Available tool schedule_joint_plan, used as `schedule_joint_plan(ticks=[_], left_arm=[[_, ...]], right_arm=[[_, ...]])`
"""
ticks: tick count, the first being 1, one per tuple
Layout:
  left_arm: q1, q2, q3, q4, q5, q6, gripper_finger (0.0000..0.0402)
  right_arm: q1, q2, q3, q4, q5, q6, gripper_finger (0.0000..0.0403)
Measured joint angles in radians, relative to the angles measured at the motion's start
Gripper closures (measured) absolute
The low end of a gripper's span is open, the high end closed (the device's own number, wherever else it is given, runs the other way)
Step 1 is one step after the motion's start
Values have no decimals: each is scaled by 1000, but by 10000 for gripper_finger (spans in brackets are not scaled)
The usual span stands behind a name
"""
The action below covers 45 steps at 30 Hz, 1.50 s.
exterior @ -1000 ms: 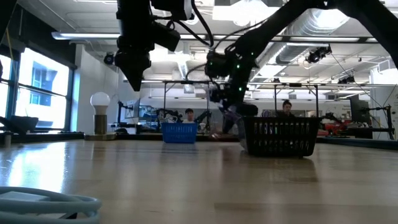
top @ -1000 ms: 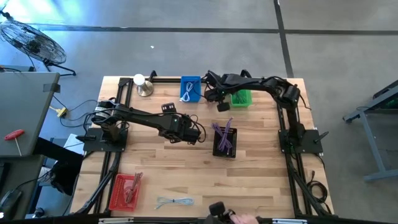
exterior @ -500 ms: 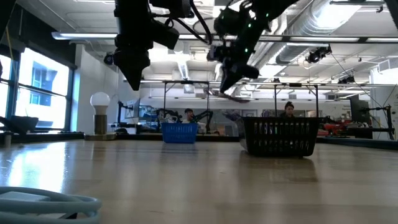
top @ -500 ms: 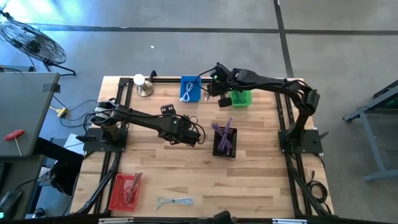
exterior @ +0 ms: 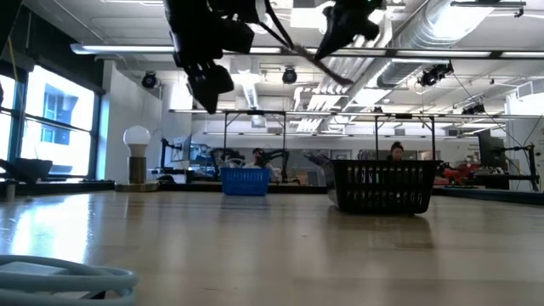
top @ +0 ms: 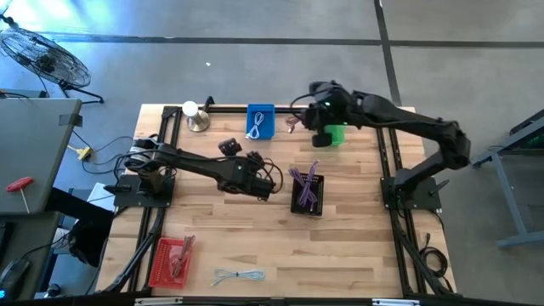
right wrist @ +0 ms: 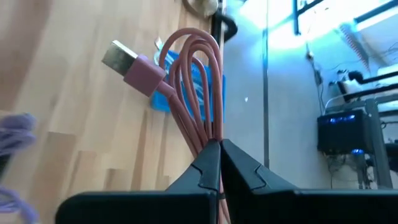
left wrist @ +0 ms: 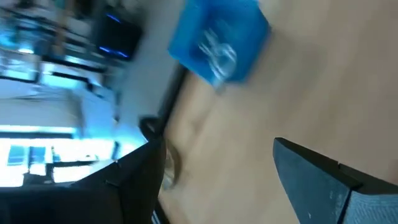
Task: Pick & Place USB Port
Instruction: Put the pink charger cable into the red bin
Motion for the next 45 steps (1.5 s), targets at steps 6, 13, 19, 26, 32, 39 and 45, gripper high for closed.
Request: schedule_joint_plan(ticks=[6, 13, 19, 26, 32, 39, 45], left_arm=[[22, 3, -24, 65, -92, -64, 112], [-9, -3, -25, 150, -201, -29, 134], [-113, -70, -26, 311, -308, 105, 180], [-146, -187, -25, 633, -28, 437, 185], [-131, -244, -25, 931, 408, 658, 185], [-130, -250, -25, 1084, 458, 800, 185], [-129, -249, -25, 1230, 532, 914, 185]], right_arm=[[66, -120, 0, -72, -7, 57, 402], [147, -237, 0, -138, -121, 127, 403], [232, -289, 0, -195, -145, 144, 403], [290, -282, 0, -214, -136, 153, 403], [353, -281, 0, -165, -194, 153, 403], [463, -281, 0, -155, -199, 164, 403], [555, -280, 0, -109, -200, 164, 403]])
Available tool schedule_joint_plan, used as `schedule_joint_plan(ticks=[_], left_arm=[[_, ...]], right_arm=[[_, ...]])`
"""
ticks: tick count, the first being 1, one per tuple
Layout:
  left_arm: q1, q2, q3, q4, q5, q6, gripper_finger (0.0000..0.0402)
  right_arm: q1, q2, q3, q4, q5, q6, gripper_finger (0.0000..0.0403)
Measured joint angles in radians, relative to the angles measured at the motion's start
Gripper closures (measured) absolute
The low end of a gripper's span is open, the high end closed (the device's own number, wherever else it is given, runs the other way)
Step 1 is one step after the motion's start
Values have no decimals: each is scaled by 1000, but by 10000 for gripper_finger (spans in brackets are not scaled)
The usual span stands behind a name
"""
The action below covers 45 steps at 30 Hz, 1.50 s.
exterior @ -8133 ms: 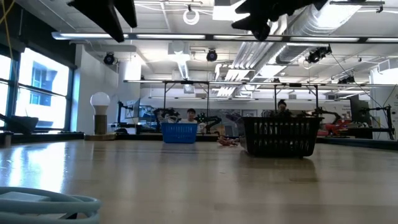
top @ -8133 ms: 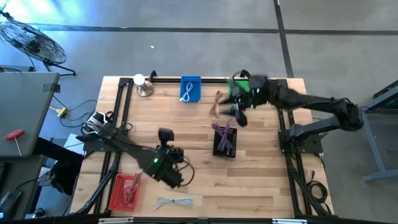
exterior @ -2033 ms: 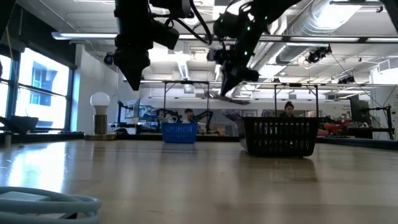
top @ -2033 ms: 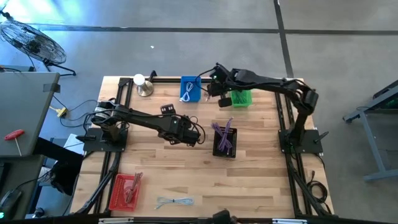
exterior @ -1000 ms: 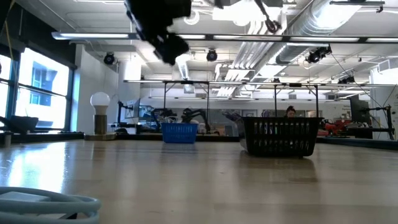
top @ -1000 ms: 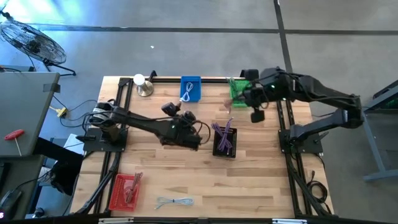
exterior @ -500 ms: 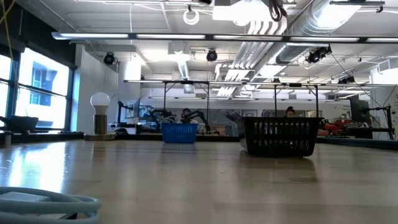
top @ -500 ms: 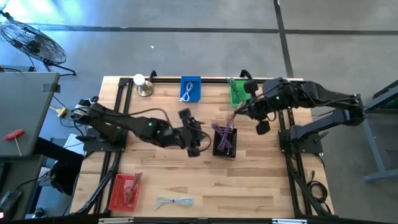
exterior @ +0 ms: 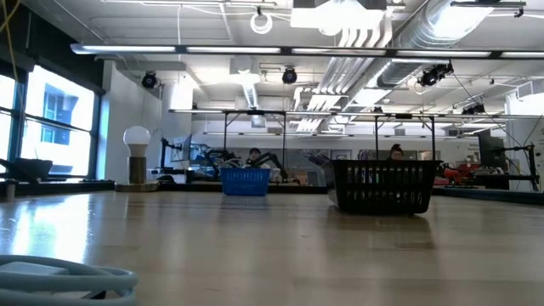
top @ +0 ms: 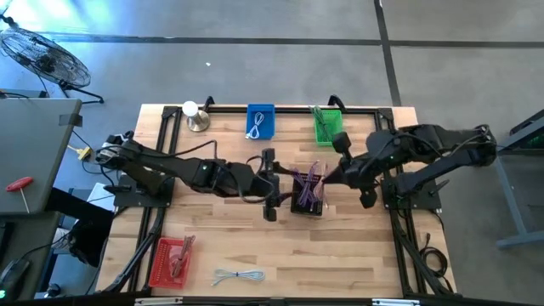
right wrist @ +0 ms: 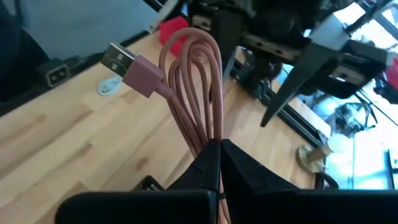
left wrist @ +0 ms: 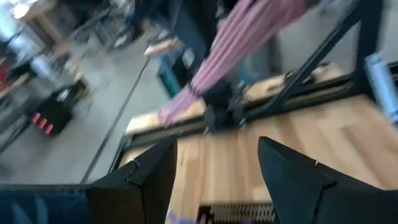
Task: Pick & Place USB Port
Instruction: Put the pink charger cable into the red bin
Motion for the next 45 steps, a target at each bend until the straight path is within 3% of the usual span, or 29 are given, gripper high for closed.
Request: schedule_joint_plan(ticks=[11, 21, 30, 40, 45], left_arm=[[5, 0, 0, 163, 332, 106, 186], [125, 13, 0, 146, 587, -9, 186], [157, 36, 0, 156, 694, -28, 186], [156, 58, -1, 189, 716, -15, 186], [156, 88, -1, 281, 748, -16, 185]], right_arm=[[26, 44, 0, 12, 17, -8, 403], [26, 81, 0, 31, -7, -11, 403], [26, 81, 0, 35, -33, -15, 403], [26, 81, 0, 45, -33, -38, 403], [16, 81, 0, 51, -42, -38, 403]])
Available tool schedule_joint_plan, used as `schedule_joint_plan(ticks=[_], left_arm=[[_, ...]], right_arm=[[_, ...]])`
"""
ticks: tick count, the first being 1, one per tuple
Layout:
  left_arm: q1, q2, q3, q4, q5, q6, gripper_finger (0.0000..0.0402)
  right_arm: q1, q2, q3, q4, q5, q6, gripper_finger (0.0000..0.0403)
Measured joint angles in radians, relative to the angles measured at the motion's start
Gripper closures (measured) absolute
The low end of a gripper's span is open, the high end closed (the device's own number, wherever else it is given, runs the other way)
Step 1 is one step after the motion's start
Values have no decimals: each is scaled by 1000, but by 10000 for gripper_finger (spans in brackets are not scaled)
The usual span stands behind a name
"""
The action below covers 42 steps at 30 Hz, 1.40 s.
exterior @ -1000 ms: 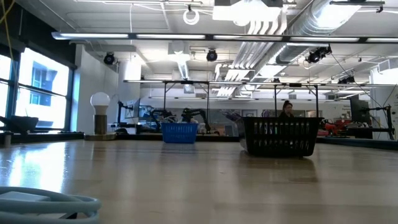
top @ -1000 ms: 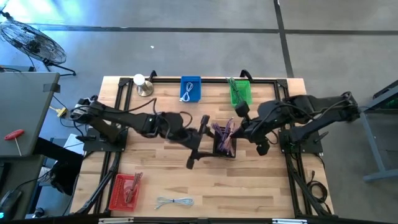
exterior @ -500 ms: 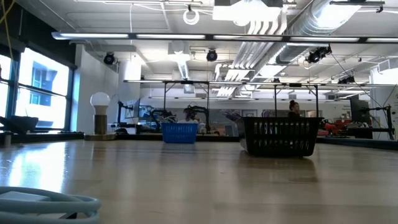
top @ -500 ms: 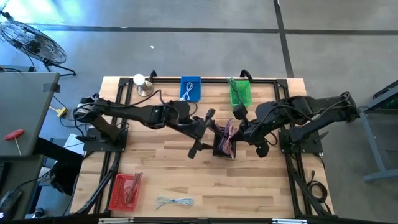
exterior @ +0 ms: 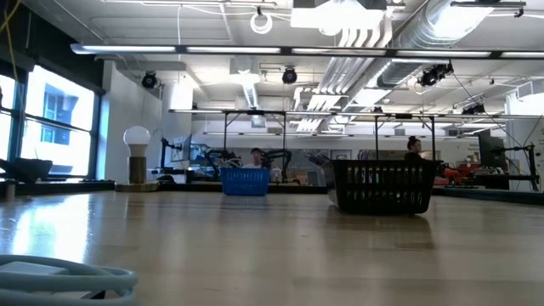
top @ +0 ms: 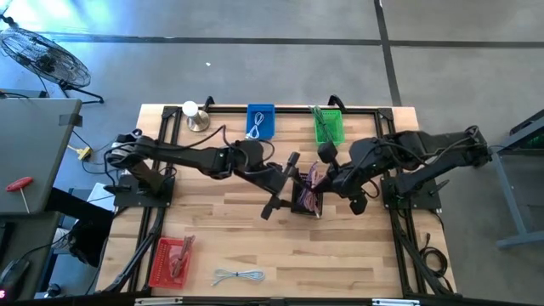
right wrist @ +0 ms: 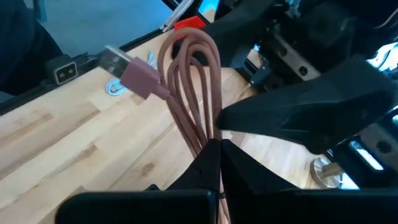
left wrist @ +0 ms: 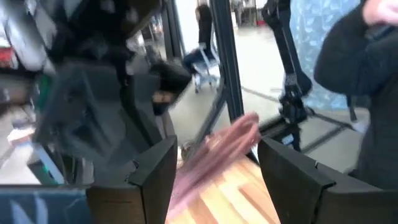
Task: Pick & Place USB Port
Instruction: Put the pink charger cable into the red bin
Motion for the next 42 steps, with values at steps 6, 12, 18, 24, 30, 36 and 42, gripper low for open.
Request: schedule_joint_plan(ticks=[6, 12, 18, 24, 30, 36, 42], left_arm=[[1, 9, 1, 24, -3, 9, 193], [1, 9, 1, 67, -11, 12, 311], [0, 8, 1, 75, -50, 18, 376], [0, 8, 1, 50, -70, -2, 381], [-8, 9, 0, 24, -54, -19, 382], [-54, -29, 0, -106, -203, -53, 382], [-176, -146, -1, -379, -652, -165, 382]], right_arm=[[-34, 0, 0, -1, -31, 3, 403], [-62, 0, 0, -3, -62, 3, 403], [-86, 0, 0, -4, -69, 60, 403], [-88, 0, 0, 3, -47, 138, 384], [-88, -1, 0, 32, 131, 141, 313], [-88, -1, 0, 43, 511, 144, 255], [-112, -3, 0, -38, 797, 210, 249]])
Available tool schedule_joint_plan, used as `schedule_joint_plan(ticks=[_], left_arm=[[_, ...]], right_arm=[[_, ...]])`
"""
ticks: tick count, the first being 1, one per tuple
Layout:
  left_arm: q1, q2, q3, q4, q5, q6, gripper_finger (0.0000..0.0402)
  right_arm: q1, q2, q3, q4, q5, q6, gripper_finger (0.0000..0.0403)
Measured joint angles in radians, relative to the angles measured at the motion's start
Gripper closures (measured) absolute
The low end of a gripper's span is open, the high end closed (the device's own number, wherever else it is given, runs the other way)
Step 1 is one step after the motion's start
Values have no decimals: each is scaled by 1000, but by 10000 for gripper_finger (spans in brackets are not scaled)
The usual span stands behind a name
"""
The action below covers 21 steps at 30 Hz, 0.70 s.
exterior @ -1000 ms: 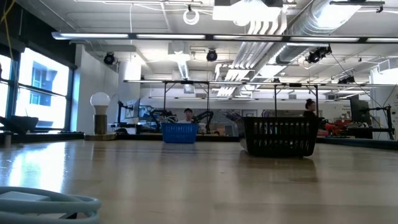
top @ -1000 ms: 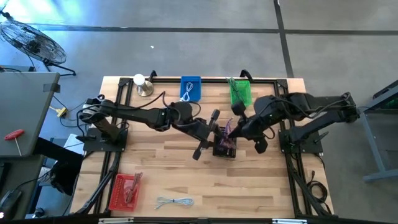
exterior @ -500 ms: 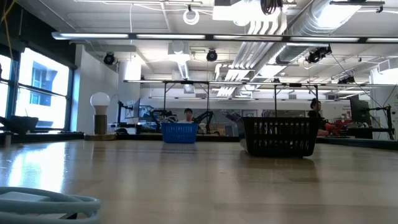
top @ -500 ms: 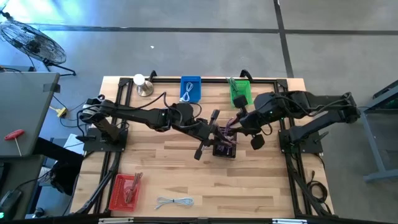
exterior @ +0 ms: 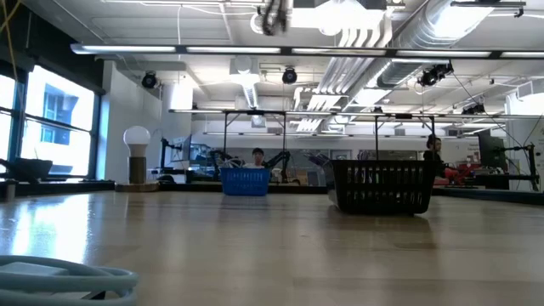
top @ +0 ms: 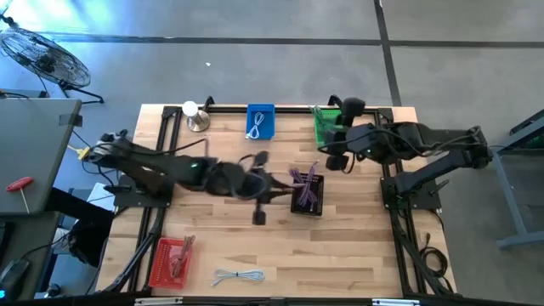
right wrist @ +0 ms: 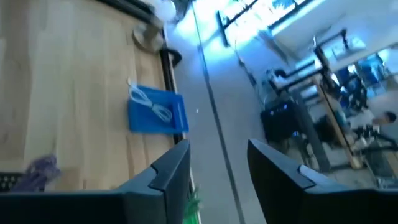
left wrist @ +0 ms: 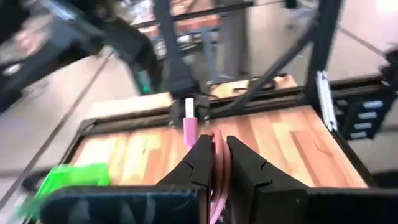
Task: Pick & Place USB Port
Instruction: Put the pink charger cable into the red bin
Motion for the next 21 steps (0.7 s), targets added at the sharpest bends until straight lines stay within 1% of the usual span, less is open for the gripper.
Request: schedule_joint_plan(ticks=[3, 7, 13, 18, 21], left_arm=[[-80, -55, 2, -122, -171, -127, 383], [-186, -94, 2, -290, -324, -355, 382], [-344, -102, 1, -516, -574, -693, 384], [-468, -97, 1, -686, -748, -942, 384], [-534, -85, 1, -743, -797, -1068, 384]], right_arm=[[-29, 0, 0, -45, -6, 31, 255], [-79, 0, 0, -72, -89, 69, 261], [-140, 0, 0, -79, -205, 105, 269], [-167, 0, 0, -78, -244, 105, 275], [-183, 0, 0, -78, -264, 105, 275]])
